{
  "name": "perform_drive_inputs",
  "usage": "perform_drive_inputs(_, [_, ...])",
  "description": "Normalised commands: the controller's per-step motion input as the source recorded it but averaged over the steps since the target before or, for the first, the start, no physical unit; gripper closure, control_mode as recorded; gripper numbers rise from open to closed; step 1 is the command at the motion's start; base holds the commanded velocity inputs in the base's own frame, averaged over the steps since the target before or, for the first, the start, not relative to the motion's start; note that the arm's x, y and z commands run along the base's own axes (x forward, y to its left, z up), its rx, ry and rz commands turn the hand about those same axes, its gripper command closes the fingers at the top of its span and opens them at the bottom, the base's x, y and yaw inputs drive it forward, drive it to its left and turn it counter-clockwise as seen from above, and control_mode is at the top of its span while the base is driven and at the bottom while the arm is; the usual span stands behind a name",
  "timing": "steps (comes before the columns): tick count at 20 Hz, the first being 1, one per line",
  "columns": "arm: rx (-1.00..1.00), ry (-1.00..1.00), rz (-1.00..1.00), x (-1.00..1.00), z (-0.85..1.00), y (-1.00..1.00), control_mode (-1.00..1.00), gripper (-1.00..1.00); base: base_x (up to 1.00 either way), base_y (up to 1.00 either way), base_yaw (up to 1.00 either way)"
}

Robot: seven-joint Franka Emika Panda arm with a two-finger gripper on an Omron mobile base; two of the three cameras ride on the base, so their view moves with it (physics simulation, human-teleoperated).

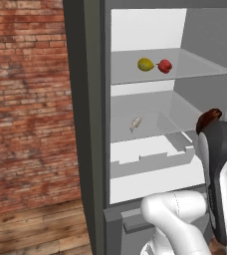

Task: Gather the lemon and bell pepper from the fridge and place them on a tray on the dining counter. Then gather the fish and steak from the fridge and place them on the other tray.

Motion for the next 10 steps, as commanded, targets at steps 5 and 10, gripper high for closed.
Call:
perform_drive_inputs(5, [0.00,-0.01,0.00,-0.11,-0.01,0.01,1.00,1.00,-0.09,0.00,0.00])
perform_drive_inputs(10, [0.00,0.00,0.00,0.00,0.00,0.00,1.00,1.00,-0.38,0.36,-0.01])
